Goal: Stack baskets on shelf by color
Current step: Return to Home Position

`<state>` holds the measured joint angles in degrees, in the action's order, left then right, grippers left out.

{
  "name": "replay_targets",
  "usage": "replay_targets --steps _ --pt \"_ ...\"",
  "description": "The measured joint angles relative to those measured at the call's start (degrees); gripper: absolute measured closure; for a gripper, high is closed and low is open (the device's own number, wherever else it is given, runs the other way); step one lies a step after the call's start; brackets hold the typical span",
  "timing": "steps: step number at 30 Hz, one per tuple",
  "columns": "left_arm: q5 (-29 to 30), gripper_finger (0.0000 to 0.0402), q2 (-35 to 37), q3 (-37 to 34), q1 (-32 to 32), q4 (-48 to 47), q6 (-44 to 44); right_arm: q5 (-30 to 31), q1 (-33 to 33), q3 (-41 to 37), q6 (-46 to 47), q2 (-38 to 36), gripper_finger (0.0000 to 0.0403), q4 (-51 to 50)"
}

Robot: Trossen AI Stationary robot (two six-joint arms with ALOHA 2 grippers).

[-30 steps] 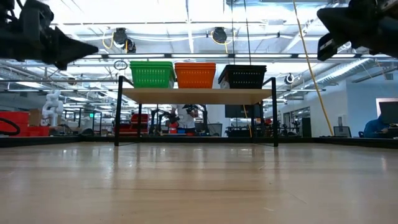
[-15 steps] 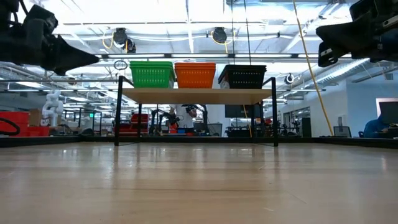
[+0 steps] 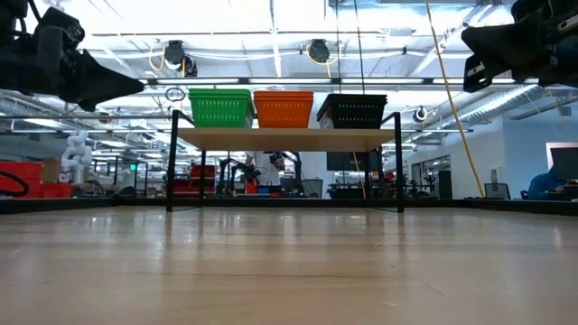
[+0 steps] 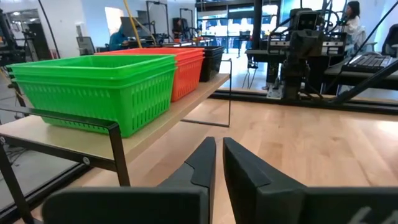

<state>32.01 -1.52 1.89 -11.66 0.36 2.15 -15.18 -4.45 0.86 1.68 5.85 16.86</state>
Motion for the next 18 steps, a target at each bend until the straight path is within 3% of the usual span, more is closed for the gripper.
replay_targets --steps 6,12,18 --pt "0.00 0.0366 0.00 0.00 0.02 0.00 -0.45 0.02 0.00 0.00 1.49 0.02 0.0403 0.03" --pt "0.00 0.0366 0.00 -0.02 0.01 0.02 -0.48 0.08 -0.02 -0.02 -20.61 0.04 0.0403 0.00" --pt "0.00 0.0366 0.00 -0.02 0.00 0.00 0.64 0.08 -0.02 -0.02 -23.85 0.04 0.0403 0.03"
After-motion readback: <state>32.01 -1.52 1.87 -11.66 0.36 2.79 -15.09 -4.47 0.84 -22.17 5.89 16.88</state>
